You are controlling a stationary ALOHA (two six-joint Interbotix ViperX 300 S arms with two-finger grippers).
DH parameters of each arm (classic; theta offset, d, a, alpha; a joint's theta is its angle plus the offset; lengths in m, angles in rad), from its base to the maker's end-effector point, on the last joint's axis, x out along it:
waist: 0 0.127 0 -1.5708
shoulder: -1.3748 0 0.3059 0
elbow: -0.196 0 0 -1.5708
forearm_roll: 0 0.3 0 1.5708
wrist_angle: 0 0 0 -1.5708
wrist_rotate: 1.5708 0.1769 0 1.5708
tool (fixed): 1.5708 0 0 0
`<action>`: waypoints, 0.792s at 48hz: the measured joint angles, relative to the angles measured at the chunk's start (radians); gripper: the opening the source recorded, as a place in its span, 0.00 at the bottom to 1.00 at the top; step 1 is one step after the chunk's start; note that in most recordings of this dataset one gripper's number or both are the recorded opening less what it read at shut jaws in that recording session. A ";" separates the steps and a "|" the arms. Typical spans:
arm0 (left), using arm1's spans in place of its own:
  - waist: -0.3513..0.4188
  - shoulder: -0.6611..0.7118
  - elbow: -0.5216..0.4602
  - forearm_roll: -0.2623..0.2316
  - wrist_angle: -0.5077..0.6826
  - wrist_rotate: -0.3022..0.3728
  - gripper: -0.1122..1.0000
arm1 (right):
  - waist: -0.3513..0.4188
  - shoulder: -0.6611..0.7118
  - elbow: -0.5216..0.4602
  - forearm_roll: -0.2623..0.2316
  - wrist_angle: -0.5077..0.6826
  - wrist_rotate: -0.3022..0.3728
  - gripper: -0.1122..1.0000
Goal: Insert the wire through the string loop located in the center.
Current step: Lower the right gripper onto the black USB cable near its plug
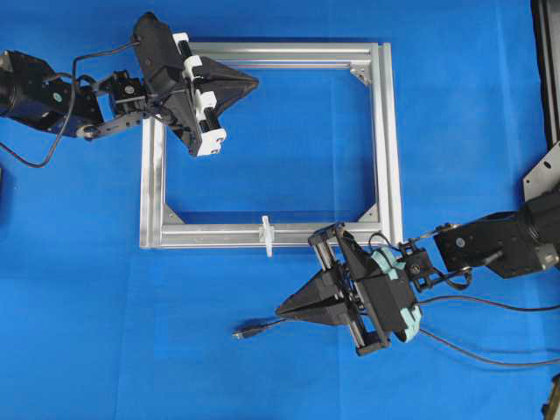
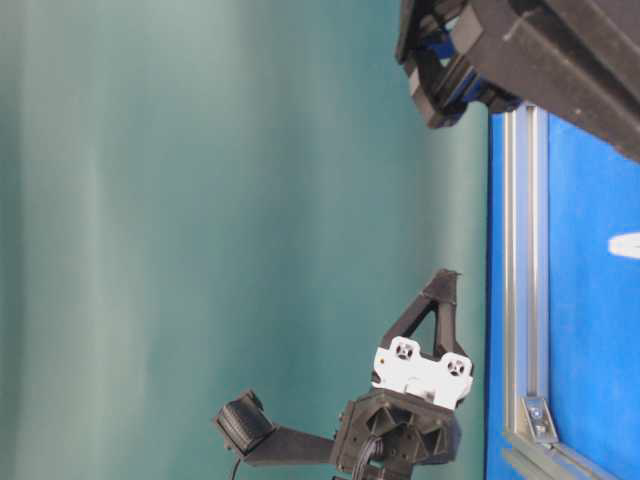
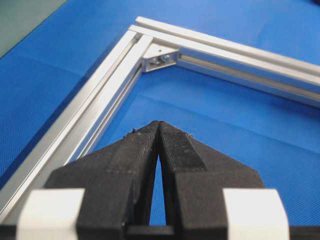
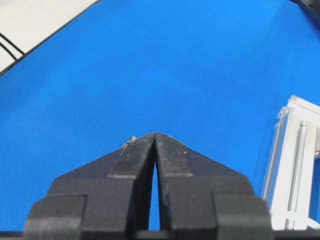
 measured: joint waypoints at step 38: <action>-0.003 -0.029 0.003 0.012 0.020 -0.006 0.10 | 0.023 -0.038 -0.035 0.009 0.147 0.037 0.48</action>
